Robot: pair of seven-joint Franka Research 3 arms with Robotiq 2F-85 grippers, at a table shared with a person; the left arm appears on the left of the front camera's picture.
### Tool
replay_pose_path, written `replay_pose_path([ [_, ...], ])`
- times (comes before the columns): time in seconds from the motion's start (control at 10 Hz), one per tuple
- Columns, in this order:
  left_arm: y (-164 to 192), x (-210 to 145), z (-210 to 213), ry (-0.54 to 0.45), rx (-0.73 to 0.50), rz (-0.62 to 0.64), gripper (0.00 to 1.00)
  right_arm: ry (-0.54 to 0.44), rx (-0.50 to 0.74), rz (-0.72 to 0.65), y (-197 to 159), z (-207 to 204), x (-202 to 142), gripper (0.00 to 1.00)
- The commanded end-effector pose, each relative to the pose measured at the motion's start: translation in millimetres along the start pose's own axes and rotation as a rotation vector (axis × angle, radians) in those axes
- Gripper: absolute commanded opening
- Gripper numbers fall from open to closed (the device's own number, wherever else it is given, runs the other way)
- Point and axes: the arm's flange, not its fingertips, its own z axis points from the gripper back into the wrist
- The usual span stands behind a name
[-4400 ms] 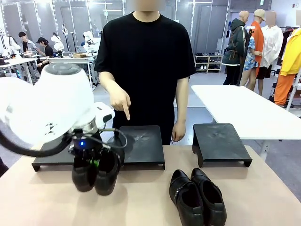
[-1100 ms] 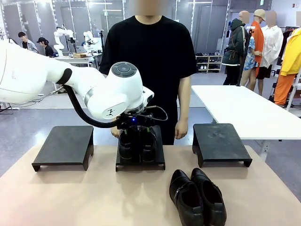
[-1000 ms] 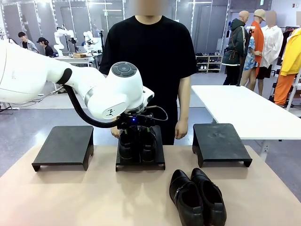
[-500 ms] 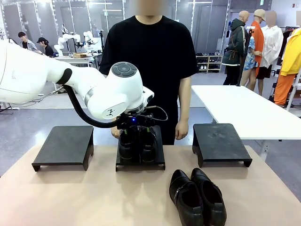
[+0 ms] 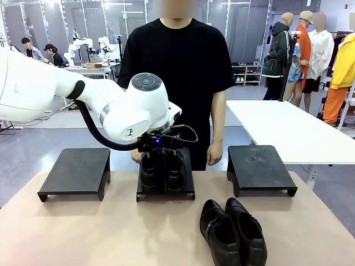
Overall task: Place the shoes on the stand as instructed by the person.
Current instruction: Pick up another pair of Shoes and place it on the Shoes Stand indicated by the person.
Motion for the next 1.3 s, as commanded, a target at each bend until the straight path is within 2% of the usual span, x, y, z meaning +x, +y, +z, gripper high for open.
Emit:
replay_pose_path([
  [0.0,0,0,0,0.000,0.000,0.002,1.00,-0.003,0.007,-0.003,-1,1,-1,1.00],
  [0.4,0,0,0,0.000,0.000,0.000,1.00,-0.003,0.007,-0.003,-1,1,-1,1.00],
  [0.5,2,5,19,-0.012,-0.016,0.013,1.00,-0.003,0.007,-0.003,-1,1,-1,1.00],
  [0.6,11,2,49,-0.044,0.018,-0.003,1.00,-0.003,0.007,-0.003,-1,1,-1,1.00],
  [0.8,29,-18,102,-0.039,0.027,-0.002,1.00,-0.003,0.007,-0.003,-1,1,-1,1.00],
  [0.9,41,-28,130,-0.055,-0.016,0.028,1.00,-0.003,0.007,-0.003,-1,1,-1,1.00],
  [1.1,71,-52,181,-0.018,-0.165,0.079,1.00,-0.003,0.007,-0.003,-1,1,-1,1.00],
  [1.2,97,-64,204,0.026,-0.252,0.115,1.00,-0.003,0.007,-0.003,-1,1,-1,1.00],
])
